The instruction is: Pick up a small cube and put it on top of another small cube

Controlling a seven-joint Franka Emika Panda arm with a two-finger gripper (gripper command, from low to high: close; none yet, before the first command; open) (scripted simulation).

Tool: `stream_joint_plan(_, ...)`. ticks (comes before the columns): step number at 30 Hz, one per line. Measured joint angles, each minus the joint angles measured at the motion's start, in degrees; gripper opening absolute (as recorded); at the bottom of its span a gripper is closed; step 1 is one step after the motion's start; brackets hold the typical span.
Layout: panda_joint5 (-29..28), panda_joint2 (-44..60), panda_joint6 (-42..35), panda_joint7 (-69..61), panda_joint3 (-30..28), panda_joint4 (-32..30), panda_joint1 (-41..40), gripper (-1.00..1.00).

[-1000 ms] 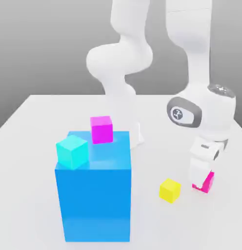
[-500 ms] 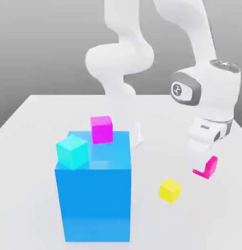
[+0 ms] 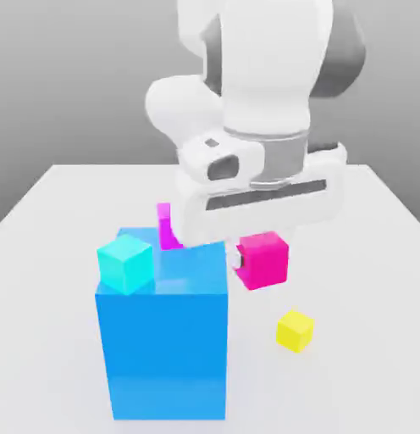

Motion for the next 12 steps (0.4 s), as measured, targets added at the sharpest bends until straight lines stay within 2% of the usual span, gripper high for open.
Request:
stream_joint_plan(5,-2.0,-3.7,-8.5,0.9,-4.5,5.1,-6.0,-1.0)
stream_joint_plan(8,-2.1,-1.9,-3.9,0.7,-5.4,2.1,-6.9,-1.0)
stream_joint_plan(9,-2.0,-1.2,-1.9,0.6,-5.6,0.9,-7.0,1.0)
stream_joint_plan(12,-2.0,-1.2,-1.9,0.6,-5.6,0.9,-7.0,1.0)
